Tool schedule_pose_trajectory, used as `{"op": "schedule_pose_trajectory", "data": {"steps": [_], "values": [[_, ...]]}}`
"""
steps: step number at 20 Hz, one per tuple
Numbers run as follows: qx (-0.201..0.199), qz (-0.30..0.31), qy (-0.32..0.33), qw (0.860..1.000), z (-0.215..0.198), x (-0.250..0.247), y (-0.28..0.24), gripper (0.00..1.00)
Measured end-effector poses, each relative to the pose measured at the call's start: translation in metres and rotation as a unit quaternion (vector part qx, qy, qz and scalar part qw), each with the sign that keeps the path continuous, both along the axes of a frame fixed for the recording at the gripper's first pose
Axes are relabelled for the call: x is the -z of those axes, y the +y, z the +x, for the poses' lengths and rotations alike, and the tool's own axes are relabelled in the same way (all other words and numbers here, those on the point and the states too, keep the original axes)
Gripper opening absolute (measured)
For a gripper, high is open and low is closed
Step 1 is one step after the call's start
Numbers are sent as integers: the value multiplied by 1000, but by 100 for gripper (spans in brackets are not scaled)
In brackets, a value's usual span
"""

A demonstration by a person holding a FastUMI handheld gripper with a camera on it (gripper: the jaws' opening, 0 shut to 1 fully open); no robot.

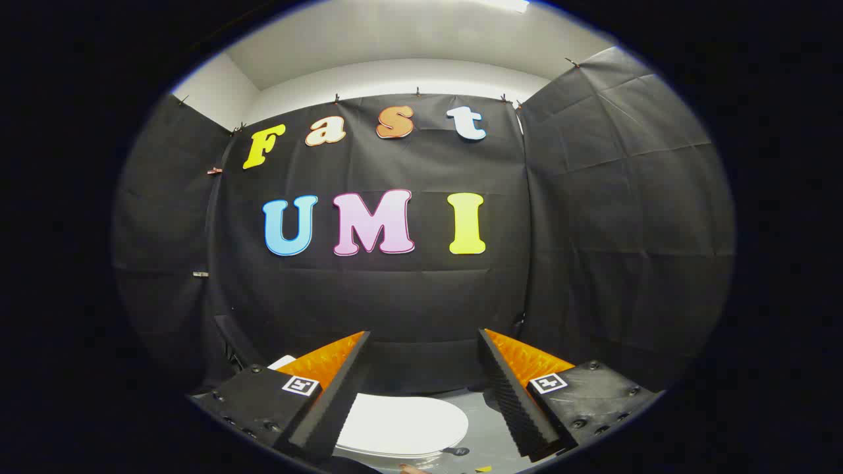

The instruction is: Open the toilet lid.

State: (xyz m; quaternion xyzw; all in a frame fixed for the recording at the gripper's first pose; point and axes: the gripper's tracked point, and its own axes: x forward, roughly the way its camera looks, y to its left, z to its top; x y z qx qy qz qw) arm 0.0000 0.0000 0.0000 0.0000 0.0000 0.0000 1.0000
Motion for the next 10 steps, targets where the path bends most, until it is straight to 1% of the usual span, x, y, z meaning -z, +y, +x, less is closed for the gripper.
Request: {"op": "schedule_pose_trajectory", "data": {"steps": [6, 10], "values": [[-9, -11, 6, 1000, -2, 1, 7, 100], [-4, -9, 10, 1000, -1, 2, 3, 100]]}}
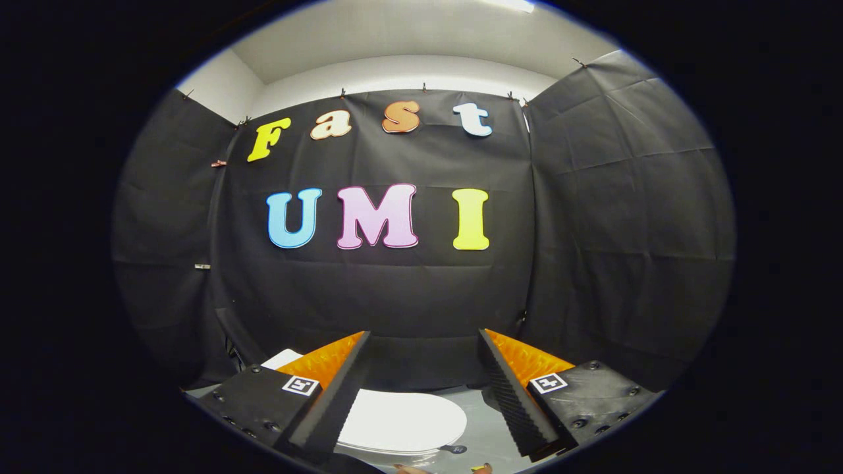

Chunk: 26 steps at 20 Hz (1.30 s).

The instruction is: Open the toilet lid.

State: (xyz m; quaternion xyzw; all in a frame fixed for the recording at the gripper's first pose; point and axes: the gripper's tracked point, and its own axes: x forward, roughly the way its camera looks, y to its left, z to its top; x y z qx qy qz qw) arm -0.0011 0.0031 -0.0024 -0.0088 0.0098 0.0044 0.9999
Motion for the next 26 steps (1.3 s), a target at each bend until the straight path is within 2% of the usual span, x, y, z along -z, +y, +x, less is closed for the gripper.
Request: {"op": "schedule_pose_trajectory", "data": {"steps": [13, 22, 26], "values": [[1, 8, 11, 1000, 8, 9, 0, 100], [28, 13, 17, 999, 27, 20, -9, 100], [39, 10, 29, 999, 42, 42, -13, 100]]}}
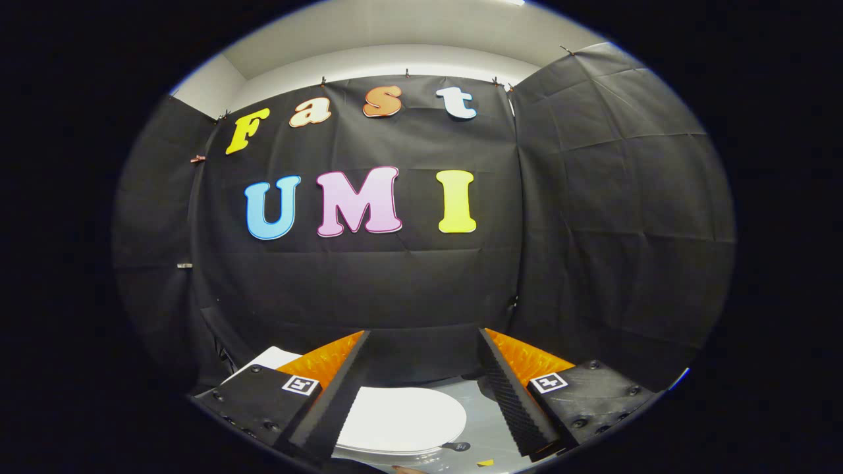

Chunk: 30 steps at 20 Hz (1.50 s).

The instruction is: Open the toilet lid.

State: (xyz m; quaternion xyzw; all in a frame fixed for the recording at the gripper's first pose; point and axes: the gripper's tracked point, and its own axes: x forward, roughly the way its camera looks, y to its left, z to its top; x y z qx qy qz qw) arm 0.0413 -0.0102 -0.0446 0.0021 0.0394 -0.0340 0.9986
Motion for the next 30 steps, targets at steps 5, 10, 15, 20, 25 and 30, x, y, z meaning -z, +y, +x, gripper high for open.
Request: {"op": "schedule_pose_trajectory", "data": {"steps": [5, 10, 15, 20, 25, 30], "values": [[26, 29, 2, 999, 17, 34, -18, 100], [50, 83, 8, 995, 33, 71, -47, 99], [88, 148, 44, 984, 47, 133, -89, 99], [143, 231, 99, 957, 48, 218, -132, 99], [168, 294, 135, 931, 49, 287, -144, 99], [183, 345, 173, 904, 43, 353, -150, 99]]}}
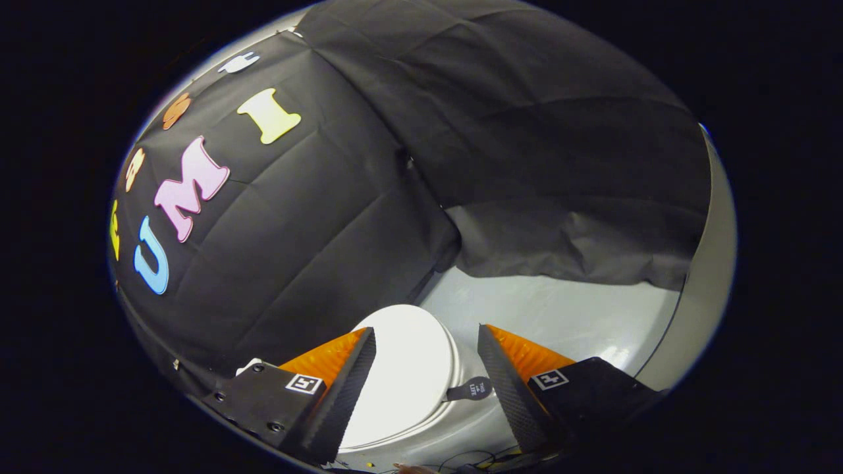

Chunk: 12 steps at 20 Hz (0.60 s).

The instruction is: Open the toilet lid.

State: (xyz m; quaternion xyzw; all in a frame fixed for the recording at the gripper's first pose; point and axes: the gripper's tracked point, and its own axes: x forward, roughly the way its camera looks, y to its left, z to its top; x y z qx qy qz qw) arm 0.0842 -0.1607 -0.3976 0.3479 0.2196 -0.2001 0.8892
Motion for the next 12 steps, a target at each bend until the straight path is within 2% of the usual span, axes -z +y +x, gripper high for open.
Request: {"op": "schedule_pose_trajectory", "data": {"steps": [5, 12], "values": [[12, 66, 30, 997, -3, 58, -6, 99], [13, 171, 59, 983, -9, 131, 11, 97]]}}
